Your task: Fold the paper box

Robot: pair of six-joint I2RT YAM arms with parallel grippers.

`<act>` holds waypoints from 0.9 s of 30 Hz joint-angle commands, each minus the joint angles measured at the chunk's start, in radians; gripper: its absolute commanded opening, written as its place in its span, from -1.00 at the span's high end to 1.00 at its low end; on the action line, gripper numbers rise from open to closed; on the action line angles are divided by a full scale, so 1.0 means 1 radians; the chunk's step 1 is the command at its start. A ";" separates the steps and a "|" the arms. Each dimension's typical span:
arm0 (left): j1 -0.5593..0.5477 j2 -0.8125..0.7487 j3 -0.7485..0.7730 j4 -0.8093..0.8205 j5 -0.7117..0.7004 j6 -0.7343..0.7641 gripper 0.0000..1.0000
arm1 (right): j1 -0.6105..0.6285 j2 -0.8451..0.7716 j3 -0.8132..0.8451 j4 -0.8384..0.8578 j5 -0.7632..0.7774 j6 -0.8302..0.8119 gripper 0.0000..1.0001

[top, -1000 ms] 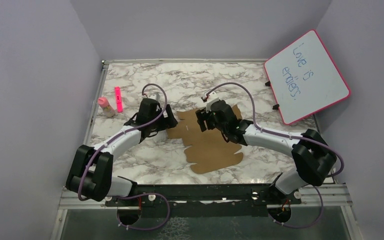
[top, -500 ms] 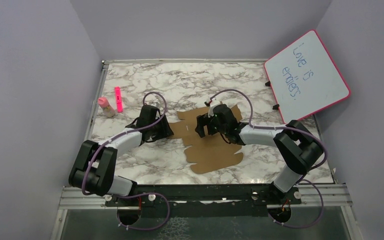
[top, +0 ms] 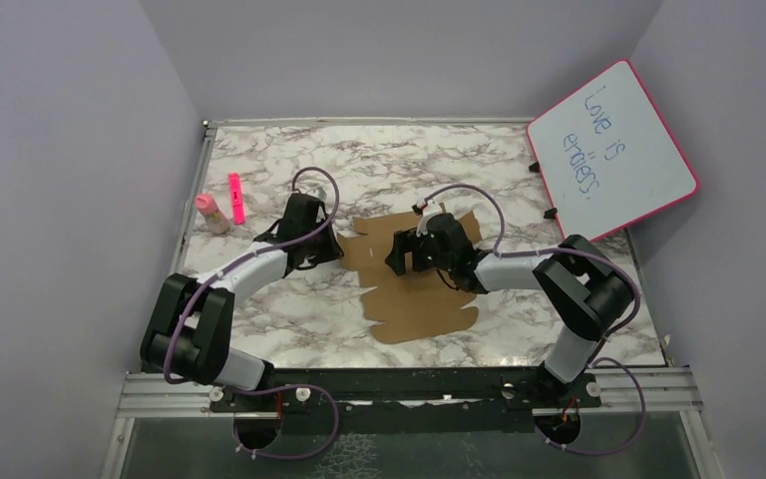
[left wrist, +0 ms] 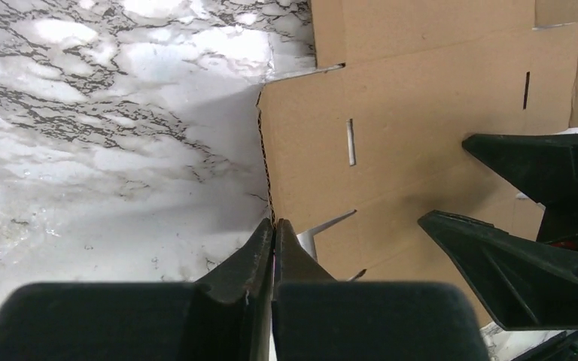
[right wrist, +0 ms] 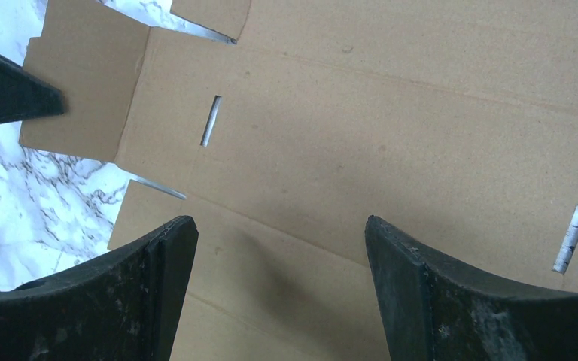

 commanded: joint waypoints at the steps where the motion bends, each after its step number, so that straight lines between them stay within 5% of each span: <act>1: -0.019 0.022 0.094 -0.085 -0.083 0.069 1.00 | -0.002 0.036 -0.019 0.072 -0.040 0.087 -0.75; 8: -0.040 0.106 0.268 -0.214 -0.168 0.171 1.00 | -0.003 0.071 -0.016 0.159 -0.085 0.168 -0.75; 27: -0.347 0.320 0.577 -0.411 -0.465 0.248 0.97 | -0.003 0.159 -0.173 0.494 -0.019 0.400 -0.75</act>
